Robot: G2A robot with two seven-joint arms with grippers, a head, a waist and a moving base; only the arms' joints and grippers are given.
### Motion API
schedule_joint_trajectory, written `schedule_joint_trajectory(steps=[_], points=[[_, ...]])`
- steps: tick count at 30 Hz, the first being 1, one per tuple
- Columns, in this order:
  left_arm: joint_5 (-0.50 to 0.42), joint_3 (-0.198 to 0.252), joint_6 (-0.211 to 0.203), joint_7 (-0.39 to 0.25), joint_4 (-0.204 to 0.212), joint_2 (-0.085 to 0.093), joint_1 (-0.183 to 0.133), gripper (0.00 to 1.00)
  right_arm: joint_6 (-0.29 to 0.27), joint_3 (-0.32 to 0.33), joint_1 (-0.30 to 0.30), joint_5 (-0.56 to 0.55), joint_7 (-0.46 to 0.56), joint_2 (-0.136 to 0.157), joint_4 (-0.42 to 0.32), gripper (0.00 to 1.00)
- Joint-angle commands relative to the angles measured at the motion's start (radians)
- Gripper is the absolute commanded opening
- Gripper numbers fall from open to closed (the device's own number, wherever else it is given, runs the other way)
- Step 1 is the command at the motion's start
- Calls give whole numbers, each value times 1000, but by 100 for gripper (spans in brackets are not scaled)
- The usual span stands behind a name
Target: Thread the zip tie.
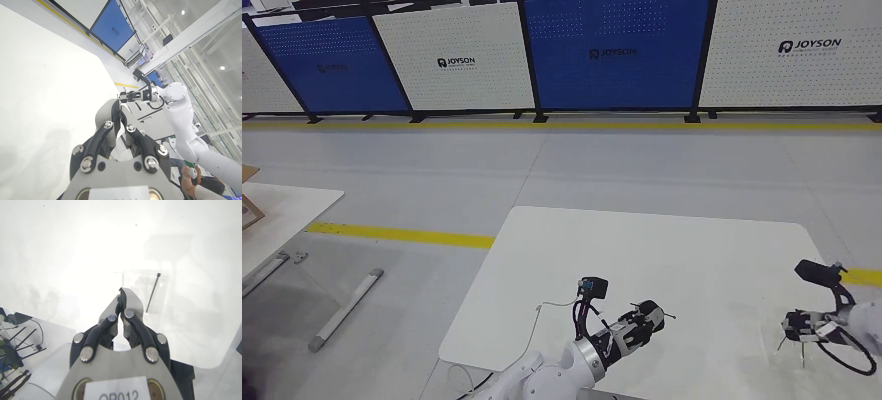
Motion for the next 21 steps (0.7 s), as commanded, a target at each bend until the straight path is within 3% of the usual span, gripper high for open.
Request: schedule_joint_trajectory(steps=[1, 3, 7, 11, 21], points=[[0, 0, 0, 0, 0, 0, 0, 0, 15, 33, -17, 49, -53, 0, -22, 0], [0, 0, 0, 0, 0, 0, 0, 0, 41, 81, -58, 90, -132, 2, -62, 0], [0, 0, 0, 0, 0, 0, 0, 0, 41, 165, -165, 124, -267, 5, -161, 0], [0, 0, 0, 0, 0, 0, 0, 0, 41, 183, -265, 165, -375, -5, -259, 0], [0, 0, 0, 0, 0, 0, 0, 0, 41, 181, -269, 165, -383, -6, -259, 0]])
